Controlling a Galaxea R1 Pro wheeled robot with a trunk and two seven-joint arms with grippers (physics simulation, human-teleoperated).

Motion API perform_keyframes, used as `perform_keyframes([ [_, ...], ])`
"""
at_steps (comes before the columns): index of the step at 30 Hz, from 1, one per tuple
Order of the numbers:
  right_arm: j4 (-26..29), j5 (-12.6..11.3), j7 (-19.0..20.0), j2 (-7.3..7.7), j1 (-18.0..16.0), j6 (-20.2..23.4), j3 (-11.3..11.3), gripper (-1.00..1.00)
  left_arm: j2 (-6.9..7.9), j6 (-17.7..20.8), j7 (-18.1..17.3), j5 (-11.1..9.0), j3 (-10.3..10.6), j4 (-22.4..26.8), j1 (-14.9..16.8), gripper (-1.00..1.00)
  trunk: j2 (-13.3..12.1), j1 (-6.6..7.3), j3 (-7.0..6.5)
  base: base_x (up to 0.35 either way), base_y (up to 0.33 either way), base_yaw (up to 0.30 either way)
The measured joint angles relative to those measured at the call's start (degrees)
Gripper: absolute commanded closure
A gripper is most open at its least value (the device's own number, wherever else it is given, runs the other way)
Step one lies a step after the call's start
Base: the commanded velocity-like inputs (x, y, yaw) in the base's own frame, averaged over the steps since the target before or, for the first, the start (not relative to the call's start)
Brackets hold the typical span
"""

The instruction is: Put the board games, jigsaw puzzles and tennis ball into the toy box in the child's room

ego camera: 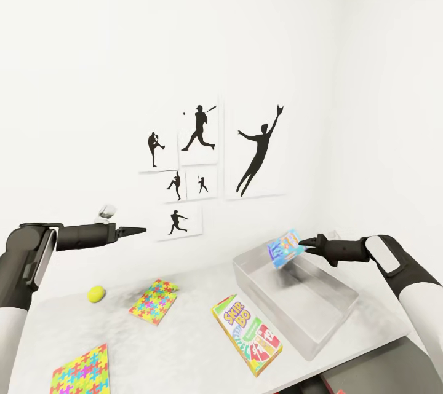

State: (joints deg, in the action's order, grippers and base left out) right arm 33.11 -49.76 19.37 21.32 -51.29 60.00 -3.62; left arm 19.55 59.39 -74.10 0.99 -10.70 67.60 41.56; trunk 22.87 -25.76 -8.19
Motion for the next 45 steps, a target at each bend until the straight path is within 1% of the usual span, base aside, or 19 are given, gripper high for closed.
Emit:
perform_keyframes([
  [3,-0.4,0.0,0.0,-0.10,-0.2,0.0,0.1,1.00,0.16,0.0,-0.2,-0.2,-0.1,0.1,0.7,-1.00,0.0,0.00,0.14,0.000,0.000,0.000],
  [6,-1.5,-0.1,0.0,-0.26,-1.1,0.0,0.1,1.00,0.21,0.0,-0.2,-0.2,-0.1,0.2,1.3,-1.00,0.0,0.00,0.39,0.000,0.000,0.000],
  [9,-4.6,0.0,0.0,-0.56,-3.4,0.0,0.2,1.00,0.16,0.0,-0.3,-0.2,0.0,0.4,3.0,-1.00,0.0,0.00,0.66,0.000,0.000,0.000],
  [10,-5.9,0.2,0.0,-0.64,-4.4,0.0,0.2,1.00,0.15,0.0,-0.3,-0.3,0.0,0.3,4.2,-1.00,0.0,0.00,0.75,0.000,0.000,0.000],
  [11,-8.1,0.2,0.0,-0.73,-5.7,0.0,0.2,1.00,0.11,0.0,-0.3,-0.4,0.1,-0.2,6.2,-1.00,0.0,0.00,0.84,0.000,0.000,0.000],
  [14,-11.9,0.3,-0.1,-0.84,-7.8,0.0,0.1,1.00,0.03,0.0,-0.3,-0.3,1.1,-2.7,8.6,-1.00,0.0,-0.01,1.13,0.000,0.000,0.000],
  [16,-12.8,0.2,-0.2,-0.84,-8.4,0.0,0.1,1.00,0.00,0.0,-0.3,-0.3,2.2,-5.1,9.8,-1.00,0.0,-0.01,1.32,0.000,0.000,0.000],
  [19,-13.4,0.2,-0.2,-0.84,-8.9,0.0,0.1,1.00,-0.11,0.0,-0.3,-0.2,3.0,-7.7,11.3,-1.00,0.0,0.00,1.60,0.000,0.000,0.000],
  [24,-13.5,0.2,-0.2,-0.96,-9.0,0.0,0.1,1.00,-0.20,0.0,-0.3,-0.1,3.2,-8.4,11.9,-1.00,0.0,0.00,2.07,0.000,0.000,0.000],
  [40,-13.0,0.4,-0.1,-1.59,-9.0,0.0,-0.1,1.00,0.03,0.0,-0.3,-0.1,3.4,-8.4,11.9,-1.00,0.0,0.00,3.57,0.000,0.000,0.044],
  [45,-12.8,0.5,-0.1,-2.09,-9.0,0.0,-0.3,1.00,0.10,0.0,-0.3,-0.1,3.4,-8.4,11.9,-1.00,0.0,0.00,4.04,0.000,0.000,0.072],
])
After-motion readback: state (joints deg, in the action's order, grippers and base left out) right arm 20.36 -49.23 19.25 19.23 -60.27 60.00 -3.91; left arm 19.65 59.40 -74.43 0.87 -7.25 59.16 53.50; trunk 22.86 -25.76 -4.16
